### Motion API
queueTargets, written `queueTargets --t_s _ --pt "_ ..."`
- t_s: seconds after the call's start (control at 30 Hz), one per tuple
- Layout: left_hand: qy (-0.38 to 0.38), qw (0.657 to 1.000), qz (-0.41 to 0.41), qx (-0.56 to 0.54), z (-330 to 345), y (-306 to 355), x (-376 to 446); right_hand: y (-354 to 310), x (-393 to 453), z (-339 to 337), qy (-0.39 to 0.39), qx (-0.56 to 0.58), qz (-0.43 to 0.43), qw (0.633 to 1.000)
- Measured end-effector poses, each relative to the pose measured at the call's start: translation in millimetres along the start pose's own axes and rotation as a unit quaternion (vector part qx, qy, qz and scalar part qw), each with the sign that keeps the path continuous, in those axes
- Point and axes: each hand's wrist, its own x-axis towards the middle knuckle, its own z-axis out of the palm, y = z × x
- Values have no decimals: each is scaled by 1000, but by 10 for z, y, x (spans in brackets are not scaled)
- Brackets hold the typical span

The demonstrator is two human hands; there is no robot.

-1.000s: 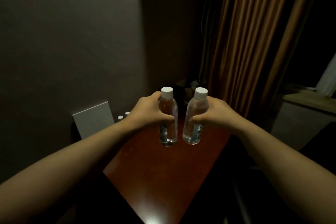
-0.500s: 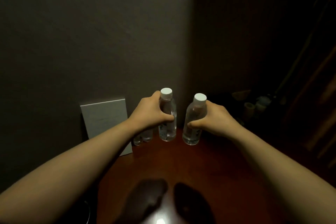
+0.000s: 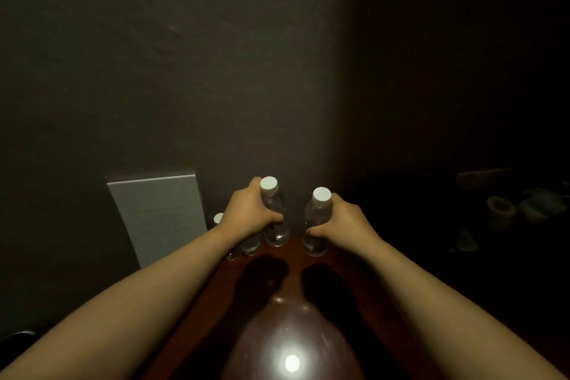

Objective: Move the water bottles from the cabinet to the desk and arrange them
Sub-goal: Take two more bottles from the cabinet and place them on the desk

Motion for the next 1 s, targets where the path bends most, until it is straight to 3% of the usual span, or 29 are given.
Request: queueTargets --t_s 0.37,1.0 --pt "16 995 -101 15 830 -634 491 471 922 676 -64 32 32 997" --pt "47 993 -108 -7 1427 -1044 679 720 1372 1310 -106 66 54 991"
